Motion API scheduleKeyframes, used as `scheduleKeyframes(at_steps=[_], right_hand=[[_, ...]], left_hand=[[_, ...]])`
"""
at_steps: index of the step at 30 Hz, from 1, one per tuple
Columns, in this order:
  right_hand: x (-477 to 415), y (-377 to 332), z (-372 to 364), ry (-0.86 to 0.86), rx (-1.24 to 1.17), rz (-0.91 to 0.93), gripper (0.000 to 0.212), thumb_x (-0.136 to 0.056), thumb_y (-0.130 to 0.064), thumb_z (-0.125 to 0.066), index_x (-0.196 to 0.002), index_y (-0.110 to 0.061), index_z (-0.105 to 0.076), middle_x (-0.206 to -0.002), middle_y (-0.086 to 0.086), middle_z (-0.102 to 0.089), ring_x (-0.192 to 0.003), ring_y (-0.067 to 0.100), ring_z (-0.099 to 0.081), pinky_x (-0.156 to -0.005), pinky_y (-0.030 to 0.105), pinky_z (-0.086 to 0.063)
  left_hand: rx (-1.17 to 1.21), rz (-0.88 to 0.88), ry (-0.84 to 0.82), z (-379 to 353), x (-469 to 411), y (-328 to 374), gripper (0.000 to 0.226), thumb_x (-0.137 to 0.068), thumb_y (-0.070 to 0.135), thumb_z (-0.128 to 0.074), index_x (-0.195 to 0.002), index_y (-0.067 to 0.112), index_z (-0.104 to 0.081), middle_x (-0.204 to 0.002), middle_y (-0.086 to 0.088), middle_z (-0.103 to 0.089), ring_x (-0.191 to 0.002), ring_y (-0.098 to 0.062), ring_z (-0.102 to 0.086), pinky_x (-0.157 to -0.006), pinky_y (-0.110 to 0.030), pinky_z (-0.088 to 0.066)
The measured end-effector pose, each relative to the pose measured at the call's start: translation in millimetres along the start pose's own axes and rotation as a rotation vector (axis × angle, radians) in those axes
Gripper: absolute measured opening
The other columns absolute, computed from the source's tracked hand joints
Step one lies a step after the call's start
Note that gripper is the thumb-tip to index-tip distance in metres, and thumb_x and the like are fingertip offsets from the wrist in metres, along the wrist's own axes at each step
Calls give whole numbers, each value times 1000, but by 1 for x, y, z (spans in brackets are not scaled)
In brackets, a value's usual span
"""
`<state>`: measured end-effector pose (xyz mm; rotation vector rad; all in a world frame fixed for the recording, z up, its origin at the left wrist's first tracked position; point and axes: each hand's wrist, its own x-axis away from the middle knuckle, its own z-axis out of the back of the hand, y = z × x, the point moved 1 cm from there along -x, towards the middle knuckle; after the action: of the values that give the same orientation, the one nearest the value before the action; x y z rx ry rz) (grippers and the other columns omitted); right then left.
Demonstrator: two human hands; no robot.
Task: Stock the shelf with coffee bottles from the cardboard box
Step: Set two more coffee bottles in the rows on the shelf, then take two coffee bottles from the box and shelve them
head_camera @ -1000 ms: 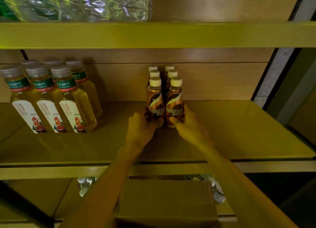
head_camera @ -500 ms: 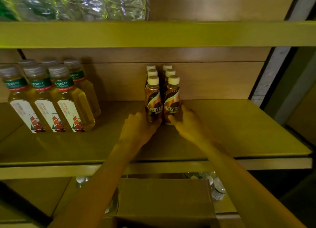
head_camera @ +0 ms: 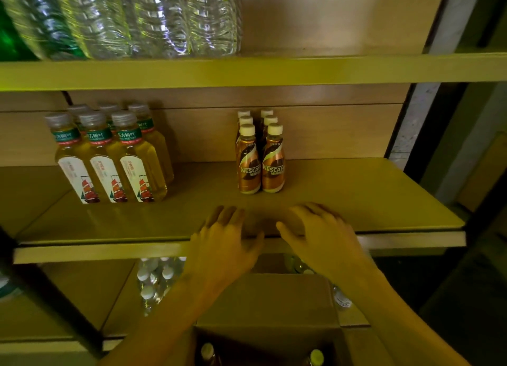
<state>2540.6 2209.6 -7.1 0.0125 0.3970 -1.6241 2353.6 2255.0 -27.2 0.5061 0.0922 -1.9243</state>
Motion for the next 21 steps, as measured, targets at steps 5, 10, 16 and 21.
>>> scheduleKeyframes(at_steps=[5,10,16,21], right_hand=[[36,-6,-7,26,-50,33,52,-95,-61,-44,-135,-29,-54,-139,-7,-56,-131,18,-48,-105,39,-43],[72,-5,-31,-16,-59,37,52,-95,-63,-42,-136,-32,-53,-138,-10,-55,-131,14,-47,-106,33,-40],[115,9,-87,-157,-85,-27,51,-95,-59,-46,-133,-27,-57,-137,-6,-58,-129,18,-52,-104,36,-43],[143,30,-143,-360,-68,-114,53,-95,-60,-44,-138,-29,-51,-141,-8,-54,-135,17,-45,-110,37,-39]], left_hand=[[32,-23,49,-7,42,-1,60,-82,65,-45,-121,25,-65,-130,2,-65,-130,-26,-55,-89,-45,-55],[63,4,4,-26,88,-4,64,-82,65,-46,-126,22,-65,-132,0,-64,-129,-23,-56,-95,-43,-54],[100,44,-206,-68,139,-8,63,-88,63,-52,-136,22,-56,-141,3,-56,-135,-19,-48,-100,-38,-47],[56,126,-404,-119,174,-19,59,-85,63,-48,-125,22,-64,-130,3,-64,-128,-20,-55,-89,-38,-54]])
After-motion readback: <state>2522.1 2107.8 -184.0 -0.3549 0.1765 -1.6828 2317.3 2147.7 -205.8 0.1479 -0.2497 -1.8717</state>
